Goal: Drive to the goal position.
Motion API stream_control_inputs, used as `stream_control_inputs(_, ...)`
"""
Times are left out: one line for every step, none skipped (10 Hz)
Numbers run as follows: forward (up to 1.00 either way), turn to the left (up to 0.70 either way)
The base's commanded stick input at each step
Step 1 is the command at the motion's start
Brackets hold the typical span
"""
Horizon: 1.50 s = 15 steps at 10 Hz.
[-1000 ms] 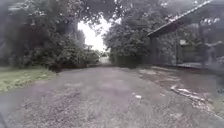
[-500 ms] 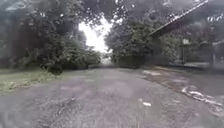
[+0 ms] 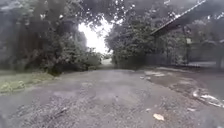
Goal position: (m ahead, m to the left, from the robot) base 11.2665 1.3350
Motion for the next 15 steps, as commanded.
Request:
stream_control_inputs(0.70, 0.00)
stream_control_inputs(0.70, 0.00)
stream_control_inputs(0.70, 0.00)
stream_control_inputs(0.70, 0.00)
stream_control_inputs(0.70, 0.00)
stream_control_inputs(0.70, 0.00)
stream_control_inputs(0.70, 0.00)
stream_control_inputs(0.70, 0.00)
stream_control_inputs(0.70, 0.00)
stream_control_inputs(0.70, 0.00)
stream_control_inputs(0.70, 0.00)
stream_control_inputs(0.70, 0.00)
stream_control_inputs(0.70, 0.00)
stream_control_inputs(0.70, 0.00)
stream_control_inputs(0.70, 0.00)
